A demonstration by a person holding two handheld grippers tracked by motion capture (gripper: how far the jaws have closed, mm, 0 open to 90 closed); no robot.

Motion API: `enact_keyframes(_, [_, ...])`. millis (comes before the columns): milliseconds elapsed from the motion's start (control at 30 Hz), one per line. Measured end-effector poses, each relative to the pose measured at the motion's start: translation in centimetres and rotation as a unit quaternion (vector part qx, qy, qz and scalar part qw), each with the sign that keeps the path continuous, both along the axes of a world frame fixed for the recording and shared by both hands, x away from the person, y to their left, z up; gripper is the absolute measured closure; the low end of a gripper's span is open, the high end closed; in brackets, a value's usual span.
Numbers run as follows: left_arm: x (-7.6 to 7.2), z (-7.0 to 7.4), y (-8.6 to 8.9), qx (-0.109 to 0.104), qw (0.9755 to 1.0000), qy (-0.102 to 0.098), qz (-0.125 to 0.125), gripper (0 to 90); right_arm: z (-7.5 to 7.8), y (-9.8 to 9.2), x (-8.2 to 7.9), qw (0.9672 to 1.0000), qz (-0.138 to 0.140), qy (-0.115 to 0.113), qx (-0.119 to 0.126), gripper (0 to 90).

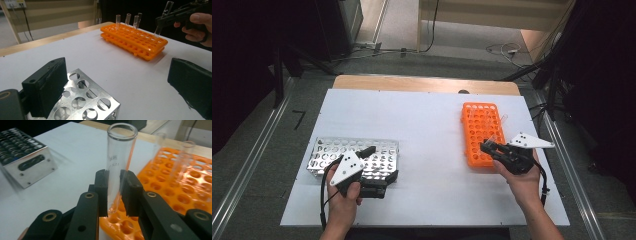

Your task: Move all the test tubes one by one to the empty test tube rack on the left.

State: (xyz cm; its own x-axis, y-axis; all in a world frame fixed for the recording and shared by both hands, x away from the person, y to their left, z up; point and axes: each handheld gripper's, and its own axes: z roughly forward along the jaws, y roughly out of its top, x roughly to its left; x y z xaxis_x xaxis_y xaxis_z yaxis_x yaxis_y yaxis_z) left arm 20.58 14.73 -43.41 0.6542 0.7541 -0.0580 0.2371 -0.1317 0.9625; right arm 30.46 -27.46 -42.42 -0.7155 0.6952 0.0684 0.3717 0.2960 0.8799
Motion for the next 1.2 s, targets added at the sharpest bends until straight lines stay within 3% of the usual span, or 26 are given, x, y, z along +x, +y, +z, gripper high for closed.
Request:
enact_keyframes(133, [-0.1, 0.2, -1.0, 0.005, 1.0000, 0.007, 0.005, 5.5, 0.0, 1.5, -0.7, 0.9996, 0.028, 0.003, -0.004, 73.8])
enact_keyframes(233, [-0.2, 0.4, -1.6, -0.002, 0.9999, 0.012, -0.010, 6.0, 0.0, 2.8, -1.2, 0.9987, 0.050, 0.007, -0.009, 73.8])
enact_keyframes(533, [-0.6, 0.7, -3.6, 0.009, 0.9999, 0.015, 0.002, 23.2, -0.6, 6.3, -3.0, 0.9933, 0.111, 0.016, -0.029, 73.8])
enact_keyframes(867, [-0.9, 0.7, -5.1, 0.002, 0.9989, 0.025, -0.040, 33.6, -1.3, 9.4, -4.5, 0.9858, 0.161, 0.024, -0.041, 73.8])
enact_keyframes(1200, [-1.2, 0.8, -6.7, 0.001, 0.9966, 0.030, -0.077, 45.7, -1.9, 12.0, -5.9, 0.9773, 0.199, 0.019, -0.070, 73.9])
